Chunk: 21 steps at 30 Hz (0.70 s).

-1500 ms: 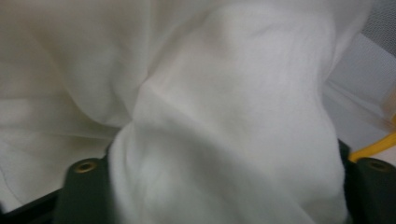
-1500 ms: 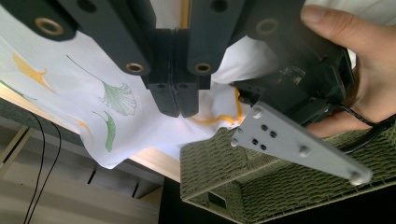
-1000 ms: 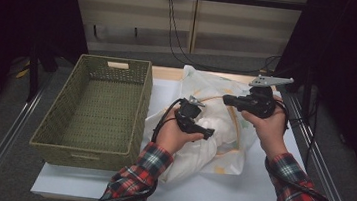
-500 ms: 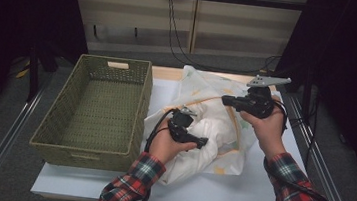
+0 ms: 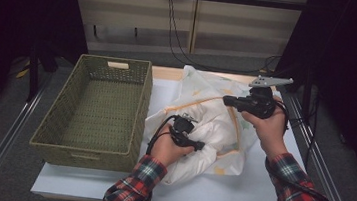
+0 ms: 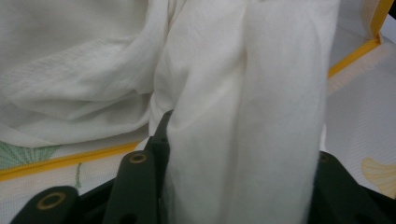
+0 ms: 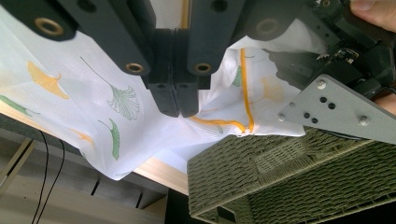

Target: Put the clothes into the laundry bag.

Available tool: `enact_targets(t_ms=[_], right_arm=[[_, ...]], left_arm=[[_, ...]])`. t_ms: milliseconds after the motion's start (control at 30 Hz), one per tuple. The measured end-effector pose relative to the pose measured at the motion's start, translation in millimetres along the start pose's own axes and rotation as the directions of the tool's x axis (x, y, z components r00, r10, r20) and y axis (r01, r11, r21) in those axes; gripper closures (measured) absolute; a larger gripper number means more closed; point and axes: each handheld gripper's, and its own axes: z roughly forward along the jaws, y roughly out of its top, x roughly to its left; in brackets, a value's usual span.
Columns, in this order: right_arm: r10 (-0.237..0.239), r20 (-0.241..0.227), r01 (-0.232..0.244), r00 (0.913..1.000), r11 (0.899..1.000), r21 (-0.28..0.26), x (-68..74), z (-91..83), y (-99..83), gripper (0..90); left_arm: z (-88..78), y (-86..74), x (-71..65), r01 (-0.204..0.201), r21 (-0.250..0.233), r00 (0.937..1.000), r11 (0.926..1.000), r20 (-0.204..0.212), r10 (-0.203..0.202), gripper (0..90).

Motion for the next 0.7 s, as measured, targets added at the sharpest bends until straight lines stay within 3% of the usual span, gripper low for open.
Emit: enact_targets(t_ms=[233,400,700], right_arm=[[-0.01,-0.008,0.01,0.9999,1.0,0.001,1.6,2.8,2.6,89.5],[-0.012,-0.02,0.012,0.9997,1.0,-0.003,2.4,3.9,3.1,89.5],[-0.021,-0.03,0.021,0.9993,1.0,-0.009,4.9,3.0,4.6,89.5]], left_arm=[[-5.1,5.1,-4.9,-0.022,0.006,0.9997,0.9997,-0.008,0.022,62.7],[-7.3,9.9,-8.4,-0.021,-0.013,0.9997,0.9997,-0.012,0.021,63.6],[-10.7,20.2,-14.7,-0.064,-0.041,0.9974,0.9971,-0.035,0.062,64.7]])
